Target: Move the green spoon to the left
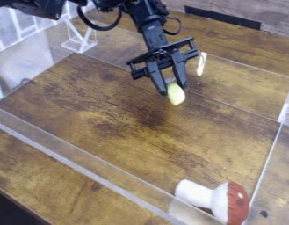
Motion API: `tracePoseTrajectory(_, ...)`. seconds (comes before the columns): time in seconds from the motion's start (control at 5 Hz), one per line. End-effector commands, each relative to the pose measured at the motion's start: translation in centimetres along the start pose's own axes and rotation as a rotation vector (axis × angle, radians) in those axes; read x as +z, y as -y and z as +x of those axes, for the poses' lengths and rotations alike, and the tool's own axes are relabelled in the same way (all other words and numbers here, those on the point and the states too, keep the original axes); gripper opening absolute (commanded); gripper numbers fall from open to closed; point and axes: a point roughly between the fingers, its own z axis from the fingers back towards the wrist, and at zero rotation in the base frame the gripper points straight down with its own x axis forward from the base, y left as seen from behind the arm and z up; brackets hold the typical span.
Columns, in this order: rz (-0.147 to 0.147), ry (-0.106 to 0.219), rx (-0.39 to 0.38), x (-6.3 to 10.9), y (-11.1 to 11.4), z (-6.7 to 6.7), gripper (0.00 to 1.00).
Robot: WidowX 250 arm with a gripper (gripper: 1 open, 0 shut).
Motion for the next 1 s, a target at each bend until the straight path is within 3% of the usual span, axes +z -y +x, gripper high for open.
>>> tracePoseTrajectory(0.0,-0.039,0.087,-0.078,3.0,1.3,-2.9,0.0)
tracePoseTrajectory(0.4,-0.106,0.117,-0.057,2.7,3.2,-5.4,0.0)
tracePoseTrajectory(0.8,-0.161,0.113,-0.057,5.8,0.7,-8.0,0.0)
